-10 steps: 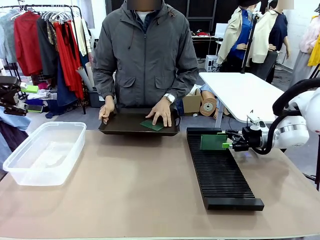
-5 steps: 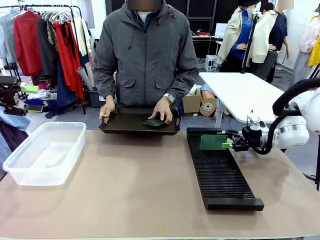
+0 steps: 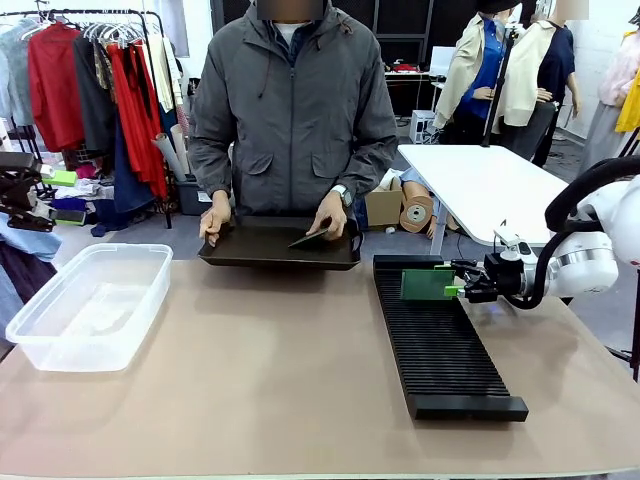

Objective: Sort PCBs into racks and boxes based on the side picked up.
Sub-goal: Pick up the Blank PCB handed by the Human.

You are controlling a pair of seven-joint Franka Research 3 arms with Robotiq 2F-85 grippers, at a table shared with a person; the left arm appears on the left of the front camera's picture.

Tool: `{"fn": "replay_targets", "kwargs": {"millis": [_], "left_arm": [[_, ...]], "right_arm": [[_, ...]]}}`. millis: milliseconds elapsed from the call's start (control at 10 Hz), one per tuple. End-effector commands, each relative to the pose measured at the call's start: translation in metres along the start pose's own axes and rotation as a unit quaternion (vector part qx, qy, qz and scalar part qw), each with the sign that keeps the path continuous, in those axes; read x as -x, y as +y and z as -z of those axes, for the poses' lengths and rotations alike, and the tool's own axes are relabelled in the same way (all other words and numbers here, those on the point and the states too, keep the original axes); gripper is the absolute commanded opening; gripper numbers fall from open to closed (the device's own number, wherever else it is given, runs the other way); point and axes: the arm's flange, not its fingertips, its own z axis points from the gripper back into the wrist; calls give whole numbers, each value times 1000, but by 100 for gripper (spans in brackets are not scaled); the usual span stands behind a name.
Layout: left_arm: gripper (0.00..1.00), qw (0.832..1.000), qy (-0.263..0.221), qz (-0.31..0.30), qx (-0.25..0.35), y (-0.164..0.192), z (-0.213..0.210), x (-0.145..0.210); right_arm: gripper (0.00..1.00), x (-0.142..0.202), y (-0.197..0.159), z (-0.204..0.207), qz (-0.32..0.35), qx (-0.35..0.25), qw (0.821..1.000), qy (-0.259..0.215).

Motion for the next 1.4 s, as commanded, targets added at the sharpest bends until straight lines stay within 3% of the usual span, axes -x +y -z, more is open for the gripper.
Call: {"fn": "replay_targets", "kwargs": {"millis": [0, 600, 1300], "left_arm": [[100, 1000, -2, -5, 4, -3, 0, 0], [100, 1000, -2, -5, 4, -3, 0, 0], [100, 1000, -2, -5, 4, -3, 0, 0]], "right_arm": [[100, -3, -1, 0, -3, 0, 1000, 0], [100, 0, 0, 0, 0, 0, 1000, 0], [100, -79, 22, 19, 45, -12, 998, -34]]}}
